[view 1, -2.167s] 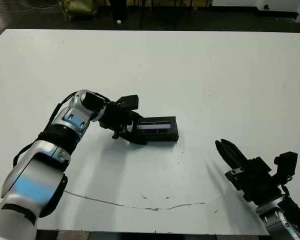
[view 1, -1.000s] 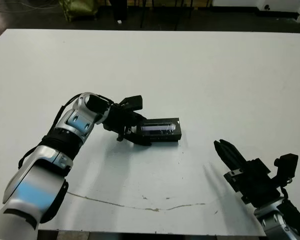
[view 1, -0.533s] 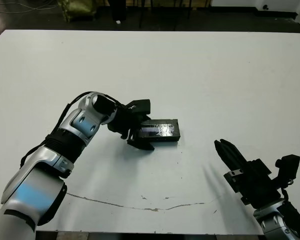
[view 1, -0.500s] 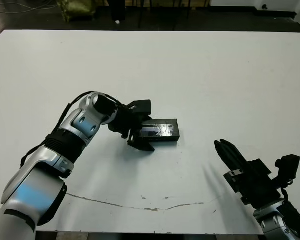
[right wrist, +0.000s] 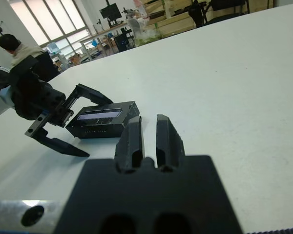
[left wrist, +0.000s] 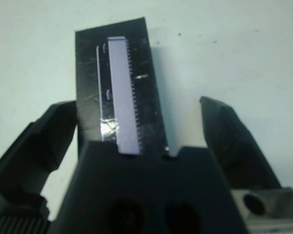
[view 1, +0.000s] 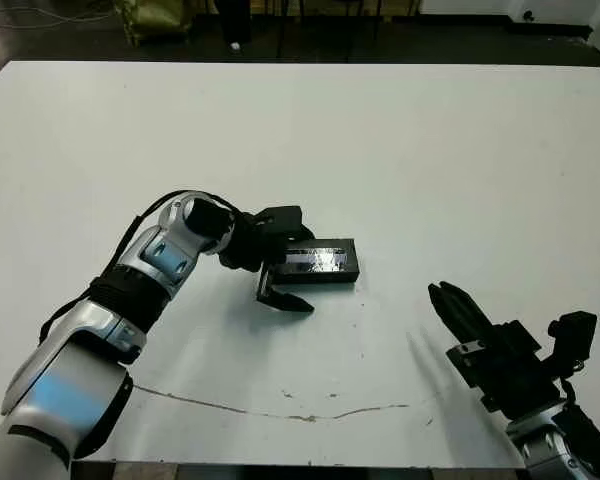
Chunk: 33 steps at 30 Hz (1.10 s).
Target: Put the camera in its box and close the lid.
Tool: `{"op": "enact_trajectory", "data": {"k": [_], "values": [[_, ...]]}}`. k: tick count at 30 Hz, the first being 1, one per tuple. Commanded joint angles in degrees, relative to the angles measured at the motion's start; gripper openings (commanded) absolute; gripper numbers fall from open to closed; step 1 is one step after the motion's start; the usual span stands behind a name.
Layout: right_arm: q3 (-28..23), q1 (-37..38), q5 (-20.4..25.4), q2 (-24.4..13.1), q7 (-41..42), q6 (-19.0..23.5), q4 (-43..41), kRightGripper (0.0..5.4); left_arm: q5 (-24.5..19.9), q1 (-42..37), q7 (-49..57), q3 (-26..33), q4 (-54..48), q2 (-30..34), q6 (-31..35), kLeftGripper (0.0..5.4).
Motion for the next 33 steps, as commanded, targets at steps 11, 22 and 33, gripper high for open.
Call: {"op": "enact_trajectory", "data": {"k": [11,22,33], "values": [[0.2,0.7,-0.6,-0.7,-2.1,3.1,-0.7,0.0,-5.3,7.2,5.2,7.8,-1.5,1.8,3.1,5.38],[-0.1,-0.2,-0.5,0.0,0.3,1.2,2.5,0.0,-12.4,8.4,-4.8,9.5,-7.7,3.6,5.2,5.38],[0.3,-1.1,-2.0,0.1,1.9,-1.3,4.1,0.0,-13.5,9.8,-6.2,10.0,-14.2,7.0,6.7,5.38]]}}
